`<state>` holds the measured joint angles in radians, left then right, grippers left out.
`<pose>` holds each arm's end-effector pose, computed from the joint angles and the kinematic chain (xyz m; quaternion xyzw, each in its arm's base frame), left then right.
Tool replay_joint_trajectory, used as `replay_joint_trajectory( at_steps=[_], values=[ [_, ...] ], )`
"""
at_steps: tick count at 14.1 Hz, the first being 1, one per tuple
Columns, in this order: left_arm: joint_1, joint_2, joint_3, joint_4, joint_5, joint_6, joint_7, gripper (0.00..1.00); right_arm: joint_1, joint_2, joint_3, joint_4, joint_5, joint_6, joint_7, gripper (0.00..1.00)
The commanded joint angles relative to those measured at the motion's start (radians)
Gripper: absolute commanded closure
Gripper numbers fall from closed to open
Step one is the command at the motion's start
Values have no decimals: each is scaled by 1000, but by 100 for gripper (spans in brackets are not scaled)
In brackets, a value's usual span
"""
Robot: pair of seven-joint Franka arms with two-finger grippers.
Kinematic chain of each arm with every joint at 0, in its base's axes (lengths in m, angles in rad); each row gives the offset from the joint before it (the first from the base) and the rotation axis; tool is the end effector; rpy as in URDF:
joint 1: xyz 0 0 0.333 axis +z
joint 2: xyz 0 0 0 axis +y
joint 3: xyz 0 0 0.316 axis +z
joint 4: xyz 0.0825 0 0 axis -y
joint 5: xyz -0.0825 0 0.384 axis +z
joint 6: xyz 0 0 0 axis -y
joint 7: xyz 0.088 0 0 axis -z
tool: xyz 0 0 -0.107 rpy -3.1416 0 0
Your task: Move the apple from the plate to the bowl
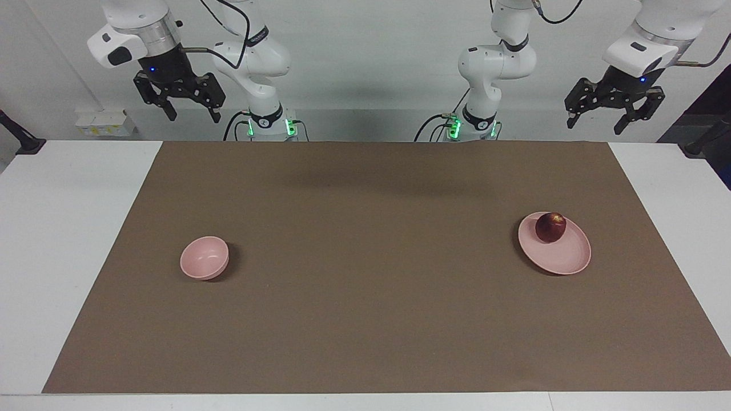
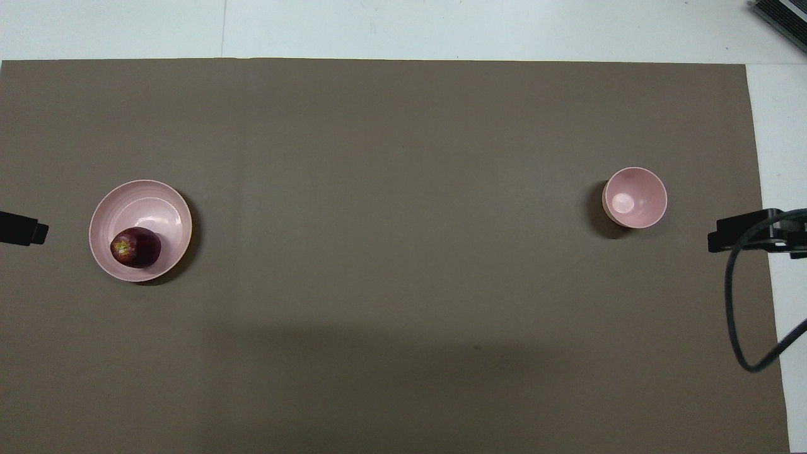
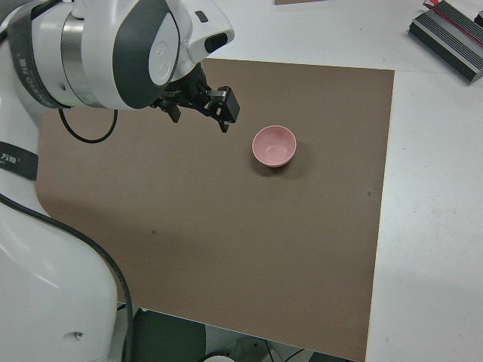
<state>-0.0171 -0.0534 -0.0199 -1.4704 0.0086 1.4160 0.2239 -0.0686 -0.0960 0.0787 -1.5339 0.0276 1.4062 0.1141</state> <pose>0.5199 -0.0186 0.6862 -0.9916 0.1294 0.0009 0.0047 0.5061 0.0108 0.6782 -0.9986 0.0502 0.0166 0.0089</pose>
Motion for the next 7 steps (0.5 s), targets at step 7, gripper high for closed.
replay_joint_trajectory(
  at_steps=[7],
  values=[
    [31, -16, 14, -122, -13, 119, 5, 0, -5, -16, 3, -22, 2, -19, -8, 0]
  ],
)
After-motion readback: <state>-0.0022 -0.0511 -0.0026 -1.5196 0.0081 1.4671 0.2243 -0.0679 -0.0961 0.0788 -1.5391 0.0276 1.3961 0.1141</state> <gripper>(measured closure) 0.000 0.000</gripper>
